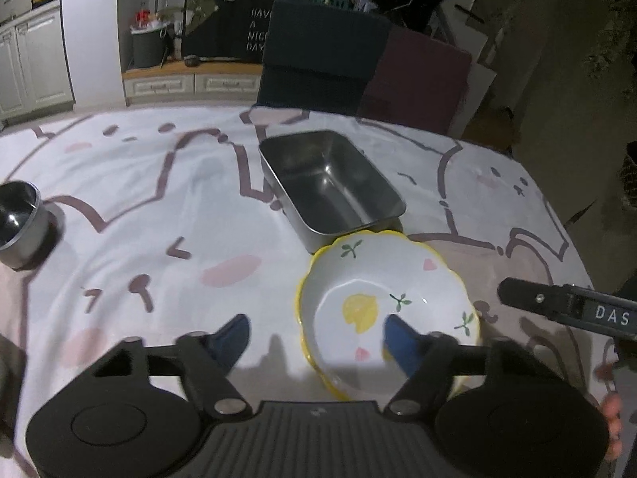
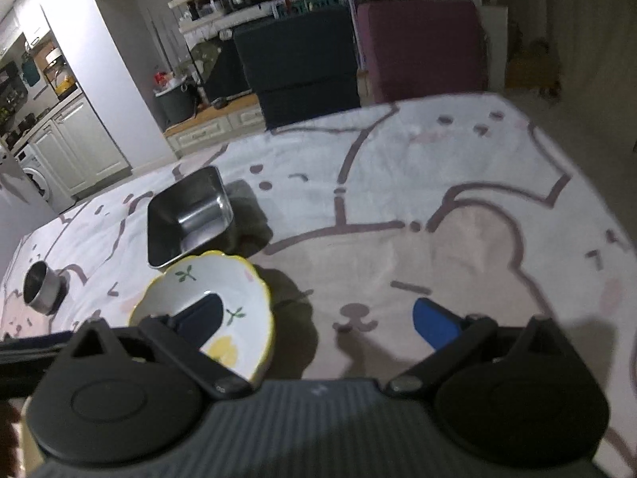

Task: Organize plates and bowls
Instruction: 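Move both tools to the yellow-rimmed floral bowl and close on its rim, then lift the floral bowl with both tools and carry it to the cream bowl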

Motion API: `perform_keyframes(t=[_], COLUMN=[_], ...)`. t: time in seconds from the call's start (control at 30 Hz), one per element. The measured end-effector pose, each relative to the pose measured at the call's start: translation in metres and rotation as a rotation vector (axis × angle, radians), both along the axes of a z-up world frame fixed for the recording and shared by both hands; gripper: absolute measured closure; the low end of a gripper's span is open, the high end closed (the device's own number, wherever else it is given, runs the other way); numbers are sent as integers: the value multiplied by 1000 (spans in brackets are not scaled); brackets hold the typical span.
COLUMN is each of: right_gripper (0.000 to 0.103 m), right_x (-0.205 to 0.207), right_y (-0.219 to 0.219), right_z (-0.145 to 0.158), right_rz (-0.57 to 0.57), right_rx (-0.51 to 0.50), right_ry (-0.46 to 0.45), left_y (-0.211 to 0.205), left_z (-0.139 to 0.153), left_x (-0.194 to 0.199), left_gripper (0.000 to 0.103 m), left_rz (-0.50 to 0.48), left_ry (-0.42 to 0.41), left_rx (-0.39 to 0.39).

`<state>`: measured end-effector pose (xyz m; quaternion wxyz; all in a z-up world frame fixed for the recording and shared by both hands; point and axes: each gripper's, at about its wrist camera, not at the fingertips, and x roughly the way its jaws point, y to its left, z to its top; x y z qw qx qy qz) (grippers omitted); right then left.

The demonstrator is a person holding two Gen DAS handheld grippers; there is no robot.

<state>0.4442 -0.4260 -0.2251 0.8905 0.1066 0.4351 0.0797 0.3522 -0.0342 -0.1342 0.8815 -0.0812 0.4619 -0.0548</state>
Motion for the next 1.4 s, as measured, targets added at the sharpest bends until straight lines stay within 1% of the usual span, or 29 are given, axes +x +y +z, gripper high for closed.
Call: perform_keyframes(t=[0.03, 0.07, 0.1, 0.17, 0.2, 0.23, 0.27, 0.3, 0.33, 0.37, 0.4, 0.47, 0.5, 0.57, 0.63, 0.7, 0.8, 0.9, 0.97, 1.17, 1.27, 1.4], right_gripper=[12, 23, 31, 35, 39, 44, 52, 58, 60, 64, 65, 66, 70, 74, 75, 85, 92, 95, 94, 95, 96, 95], right_x=[4, 8, 13, 16, 18, 19, 19, 20, 20, 21, 21, 21, 21, 22, 23, 23, 25, 29, 32, 34, 33, 27], right_y=[1, 1, 3, 8, 11, 14, 17, 19, 21, 24, 26, 29, 30, 32, 33, 35, 40, 43, 44, 46, 44, 45], right_z=[-3, -5, -9, -13, -15, -17, -19, -21, -22, -23, -24, -25, -24, -23, -25, -29, -29, -31, -33, -34, -33, -25], right_rz=[5, 11, 17, 26, 32, 45, 62, 72, 79, 85, 92, 86, 83, 89, 99, 122, 131, 128, 131, 134, 127, 133], right_rx=[29, 53, 74, 84, 82, 82, 83, 81, 75, 66, 52, 11, 0, -10, -8, -3, -26, -41, -44, -59, -48, -57], right_ry=[21, 43, 71, 103, 115, 121, 125, 132, 134, 134, 132, 120, 115, 109, 124, 147, 139, 138, 142, 149, 166, 152], left_y=[0, 0, -1, 0, 0, 1, 1, 1, 2, 2, 2, 1, 1, 1, 1, 1, 0, 0, 1, -1, -4, -1], left_z=[-4, -7, -11, -18, -20, -22, -24, -26, -28, -29, -30, -31, -32, -33, -34, -35, -36, -37, -38, -38, -32, -15], left_x=[4, 7, 11, 16, 18, 19, 21, 23, 24, 26, 26, 28, 28, 29, 31, 32, 32, 34, 35, 33, 28, 20], left_gripper=[43, 47, 48, 58, 61, 67, 74, 78, 83, 85, 86, 91, 92, 93, 93, 93, 92, 92, 92, 93, 93, 93], left_rz=[6, 9, 11, 9, 9, 10, 14, 14, 15, 16, 14, 10, 7, 3, 3, 1, -18, -25, -21, -10, -16, -9], left_ry=[9, 18, 30, 48, 54, 59, 66, 74, 81, 85, 90, 96, 97, 98, 100, 102, 101, 106, 112, 108, 93, 57], left_rx=[-4, -9, -12, -19, -20, -21, -20, -18, -15, -14, -14, -7, 0, 6, 1, 1, 13, 8, -2, 3, 27, 7])
